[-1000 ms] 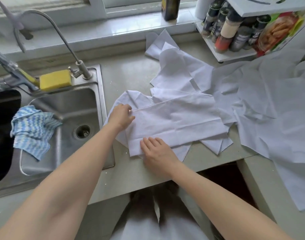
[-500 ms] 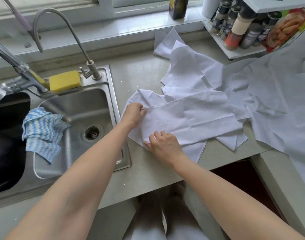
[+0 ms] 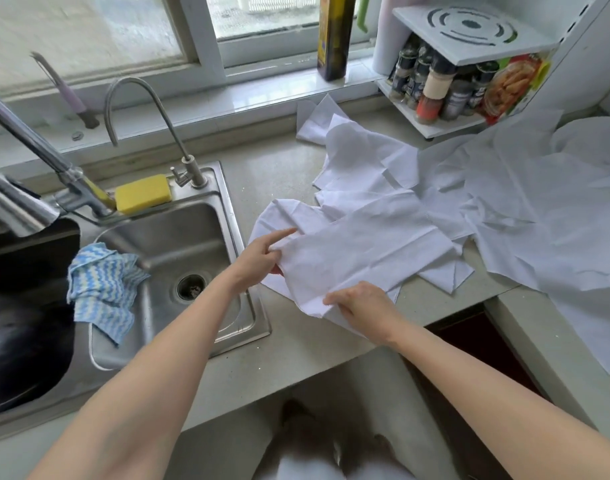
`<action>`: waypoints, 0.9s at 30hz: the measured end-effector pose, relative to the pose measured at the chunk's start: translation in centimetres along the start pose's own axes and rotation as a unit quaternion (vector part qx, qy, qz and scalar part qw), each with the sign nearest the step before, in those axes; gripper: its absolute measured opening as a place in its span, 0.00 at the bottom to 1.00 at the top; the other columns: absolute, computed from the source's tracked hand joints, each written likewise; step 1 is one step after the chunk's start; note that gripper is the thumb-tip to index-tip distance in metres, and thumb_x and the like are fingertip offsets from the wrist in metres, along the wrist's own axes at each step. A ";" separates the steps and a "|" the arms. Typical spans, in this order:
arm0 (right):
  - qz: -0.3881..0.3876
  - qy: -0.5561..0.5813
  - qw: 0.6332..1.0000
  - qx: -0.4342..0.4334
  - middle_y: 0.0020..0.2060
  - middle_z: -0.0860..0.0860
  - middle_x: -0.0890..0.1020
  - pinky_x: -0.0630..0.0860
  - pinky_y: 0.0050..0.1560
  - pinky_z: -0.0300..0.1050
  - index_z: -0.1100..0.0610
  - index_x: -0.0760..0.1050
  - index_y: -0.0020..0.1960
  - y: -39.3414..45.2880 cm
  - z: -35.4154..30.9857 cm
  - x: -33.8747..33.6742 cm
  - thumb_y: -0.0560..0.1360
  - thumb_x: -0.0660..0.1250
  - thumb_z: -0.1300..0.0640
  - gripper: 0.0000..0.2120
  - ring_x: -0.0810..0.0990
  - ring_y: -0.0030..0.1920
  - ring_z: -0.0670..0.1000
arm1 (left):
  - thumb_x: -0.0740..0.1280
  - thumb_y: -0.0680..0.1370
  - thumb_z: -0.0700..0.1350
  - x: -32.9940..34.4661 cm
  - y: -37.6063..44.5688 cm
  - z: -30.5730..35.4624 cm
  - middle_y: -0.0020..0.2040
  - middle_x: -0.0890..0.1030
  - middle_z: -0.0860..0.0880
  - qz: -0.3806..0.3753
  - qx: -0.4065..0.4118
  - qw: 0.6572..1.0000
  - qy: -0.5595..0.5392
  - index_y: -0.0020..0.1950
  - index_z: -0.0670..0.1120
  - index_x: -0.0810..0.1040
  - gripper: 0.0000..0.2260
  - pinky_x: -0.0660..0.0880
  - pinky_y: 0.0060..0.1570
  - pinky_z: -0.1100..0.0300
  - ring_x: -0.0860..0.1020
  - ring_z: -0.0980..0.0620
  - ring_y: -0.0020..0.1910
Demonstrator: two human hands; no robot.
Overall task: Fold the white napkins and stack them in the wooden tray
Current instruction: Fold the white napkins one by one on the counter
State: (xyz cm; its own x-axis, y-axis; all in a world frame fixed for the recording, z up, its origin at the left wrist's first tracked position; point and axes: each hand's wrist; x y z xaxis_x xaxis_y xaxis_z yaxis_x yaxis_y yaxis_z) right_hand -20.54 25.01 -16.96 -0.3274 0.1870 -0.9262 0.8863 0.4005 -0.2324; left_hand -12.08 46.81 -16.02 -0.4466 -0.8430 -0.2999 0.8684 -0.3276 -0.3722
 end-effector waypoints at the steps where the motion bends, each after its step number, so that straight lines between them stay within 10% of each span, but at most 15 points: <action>1: 0.004 0.002 1.000 -0.002 0.57 0.50 0.82 0.70 0.57 0.45 0.48 0.76 0.65 -0.8 0.4 -0.3 0.81 0.53 0.61 0.19 0.78 0.57 0.54 | 0.53 0.78 0.33 0.3 -0.8 0.1 0.54 0.81 0.48 -0.017 -0.007 1.000 -0.016 0.68 0.55 0.74 0.25 0.79 0.45 0.64 0.82 0.51 0.43; 10: 0.068 0.253 0.959 0.103 0.51 0.53 0.83 0.71 0.53 0.37 0.61 0.82 0.51 -9.1 3.8 -0.1 0.73 0.60 0.70 0.15 0.80 0.52 0.52 | 0.67 0.75 0.39 6.2 -7.0 0.9 0.50 0.82 0.53 -0.079 -0.013 0.950 0.301 0.56 0.49 0.82 0.12 0.75 0.49 0.65 0.80 0.56 0.48; 15: 0.064 0.270 0.959 0.054 0.41 0.57 0.83 0.73 0.48 0.45 0.65 0.82 0.43 -14.4 4.3 0.6 0.70 0.71 0.65 0.03 0.81 0.44 0.55 | 0.69 0.73 0.48 12.0 -10.9 1.3 0.33 0.83 0.55 -0.118 -0.061 0.898 0.420 0.34 0.48 0.83 0.09 0.69 0.32 0.64 0.74 0.59 0.29; 22: -0.016 0.272 0.960 0.068 0.25 0.51 0.64 0.58 0.33 0.44 0.59 0.62 0.28 -18.0 6.1 0.6 0.70 0.67 0.61 0.18 0.61 0.29 0.47 | 0.71 0.72 0.56 16.4 -15.0 0.8 0.29 0.68 0.56 -0.196 -0.098 0.900 0.376 0.31 0.49 0.69 0.17 0.62 0.32 0.60 0.67 0.55 0.30; 27: 0.017 0.318 0.941 0.114 0.33 0.53 0.81 0.74 0.40 0.47 0.61 0.79 0.39 -18.1 7.6 -0.6 0.73 0.66 0.61 0.06 0.76 0.34 0.47 | 0.70 0.74 0.52 14.8 -14.7 1.6 0.29 0.73 0.59 -0.142 -0.118 0.951 0.247 0.31 0.49 0.75 0.14 0.70 0.37 0.64 0.72 0.57 0.33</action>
State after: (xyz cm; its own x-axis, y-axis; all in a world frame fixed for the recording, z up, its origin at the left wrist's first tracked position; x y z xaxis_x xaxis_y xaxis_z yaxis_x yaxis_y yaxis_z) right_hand -33.93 10.82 -14.45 -0.3626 0.7247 -0.5860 0.9235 0.1949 -0.3303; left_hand -31.12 38.48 -13.57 -0.7536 -0.4124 -0.5119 0.6509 -0.3592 -0.6688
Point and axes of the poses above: each hand's wrist, its own y-axis towards the middle knuckle, its own x-axis out of the palm, z = x × y
